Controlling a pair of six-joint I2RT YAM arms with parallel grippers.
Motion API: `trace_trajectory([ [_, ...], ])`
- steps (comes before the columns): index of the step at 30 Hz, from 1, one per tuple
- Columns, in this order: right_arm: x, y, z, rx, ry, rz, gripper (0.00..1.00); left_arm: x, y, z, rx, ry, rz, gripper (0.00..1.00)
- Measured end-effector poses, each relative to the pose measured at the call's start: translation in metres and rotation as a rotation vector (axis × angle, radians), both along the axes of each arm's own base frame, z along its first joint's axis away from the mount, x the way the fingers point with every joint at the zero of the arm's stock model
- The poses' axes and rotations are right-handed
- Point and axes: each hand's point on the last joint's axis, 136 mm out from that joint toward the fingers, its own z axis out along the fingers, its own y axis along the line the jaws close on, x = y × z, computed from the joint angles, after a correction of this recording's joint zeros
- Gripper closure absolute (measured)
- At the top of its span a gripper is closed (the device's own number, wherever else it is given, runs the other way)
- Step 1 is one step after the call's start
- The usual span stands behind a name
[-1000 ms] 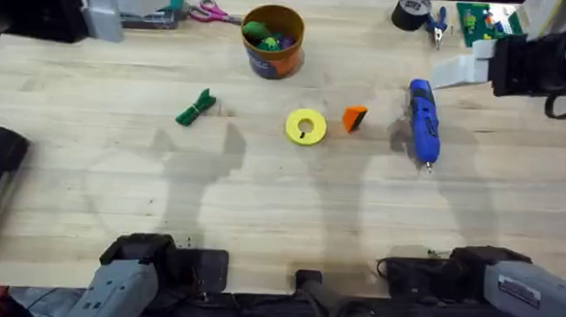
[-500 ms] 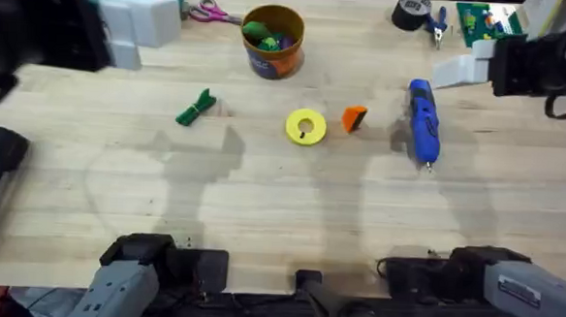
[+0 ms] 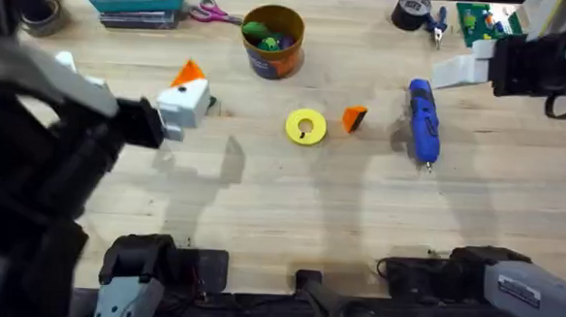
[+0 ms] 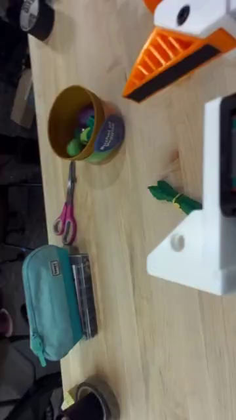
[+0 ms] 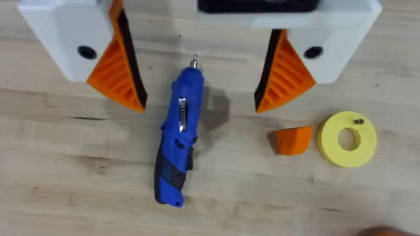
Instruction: Pick up the gripper from the table and insert it into the empty holder that is missing its gripper. Then pick up a screw, insert it into the mounting hole, and use the screwdriver to tighten it. Finally, clean up the table by picking up the vegetable and placing it into the bucket.
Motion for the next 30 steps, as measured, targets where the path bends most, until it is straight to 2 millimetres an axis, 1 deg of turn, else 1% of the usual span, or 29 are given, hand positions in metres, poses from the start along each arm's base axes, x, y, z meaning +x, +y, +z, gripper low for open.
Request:
trace_trajectory([
  [8,0.000,0.000,0.000,0.000,0.000,0.000,0.006,-0.006,-0.004,-0.009,0.007,-0.151,-0.020,0.015],
  [14,0.000,0.000,0.000,0.000,0.000,0.000,0.006,-0.003,-0.006,-0.016,0.013,-0.254,-0.036,0.015],
  [19,0.000,0.000,0.000,0.000,0.000,0.000,0.006,0.001,-0.007,-0.015,0.023,-0.363,-0.040,0.015],
  [20,0.000,0.000,0.000,0.000,0.000,0.000,0.006,0.002,-0.007,-0.015,0.027,-0.411,-0.043,0.015],
  [26,0.000,0.000,0.000,0.000,0.000,0.000,0.007,0.000,-0.015,-0.023,0.025,-0.435,-0.089,0.015],
  [30,0.000,0.000,0.000,0.000,0.000,0.000,0.006,-0.005,-0.026,-0.024,0.024,-0.457,-0.152,0.015],
])
